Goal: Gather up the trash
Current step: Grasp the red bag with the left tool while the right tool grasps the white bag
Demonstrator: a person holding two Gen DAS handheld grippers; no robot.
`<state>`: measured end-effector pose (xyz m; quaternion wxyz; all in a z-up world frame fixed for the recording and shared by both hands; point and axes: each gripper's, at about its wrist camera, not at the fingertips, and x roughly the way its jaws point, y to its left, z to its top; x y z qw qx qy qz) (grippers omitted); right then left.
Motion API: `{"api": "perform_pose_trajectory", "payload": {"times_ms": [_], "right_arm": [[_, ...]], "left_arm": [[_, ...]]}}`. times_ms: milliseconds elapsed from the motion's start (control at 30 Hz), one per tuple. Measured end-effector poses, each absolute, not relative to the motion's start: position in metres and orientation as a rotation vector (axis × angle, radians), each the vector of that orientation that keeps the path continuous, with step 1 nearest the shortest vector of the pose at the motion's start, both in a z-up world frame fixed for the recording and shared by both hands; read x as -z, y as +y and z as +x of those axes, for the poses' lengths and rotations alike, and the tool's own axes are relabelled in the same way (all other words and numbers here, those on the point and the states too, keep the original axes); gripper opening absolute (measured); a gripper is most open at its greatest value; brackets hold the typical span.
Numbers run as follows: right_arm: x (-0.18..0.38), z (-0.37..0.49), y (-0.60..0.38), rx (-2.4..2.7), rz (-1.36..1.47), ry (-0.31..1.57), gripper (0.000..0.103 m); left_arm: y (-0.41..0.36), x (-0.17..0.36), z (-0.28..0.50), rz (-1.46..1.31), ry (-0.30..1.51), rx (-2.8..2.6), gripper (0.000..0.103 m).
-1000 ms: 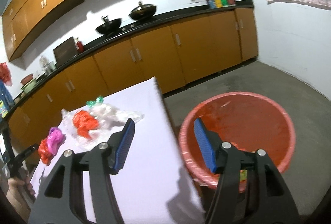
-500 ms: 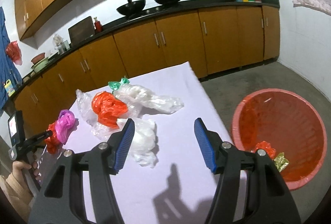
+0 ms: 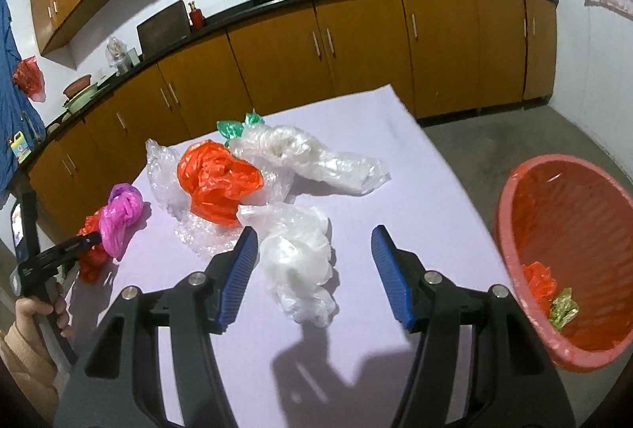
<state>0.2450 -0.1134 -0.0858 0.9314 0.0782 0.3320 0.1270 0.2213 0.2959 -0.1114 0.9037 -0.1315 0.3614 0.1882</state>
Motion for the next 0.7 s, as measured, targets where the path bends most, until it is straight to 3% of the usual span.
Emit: {"api": "perform_pose_trajectory", "payload": {"times_ms": [133,467,600,700], "right_arm": [[0.094,0.257,-0.103,-0.265,0.147,0.699,0.066],[0.121,0.283,-0.07,-0.287,0.064,0.791,0.065],[0.125,0.286,-0.068,-0.288,0.051,0.81,0.048],[0.125,0.286,-0.07,-0.286,0.05,0.808,0.042]], "left_arm": [[0.299,0.103,0.212,-0.292,0.703,-0.388,0.046],[0.288,0.081,0.199,-0.282,0.632,-0.357,0.046],[0.279,0.073,0.196,-0.273,0.613,-0.336,0.046],[0.272,0.068,0.195,-0.265,0.602,-0.318,0.046]]}}
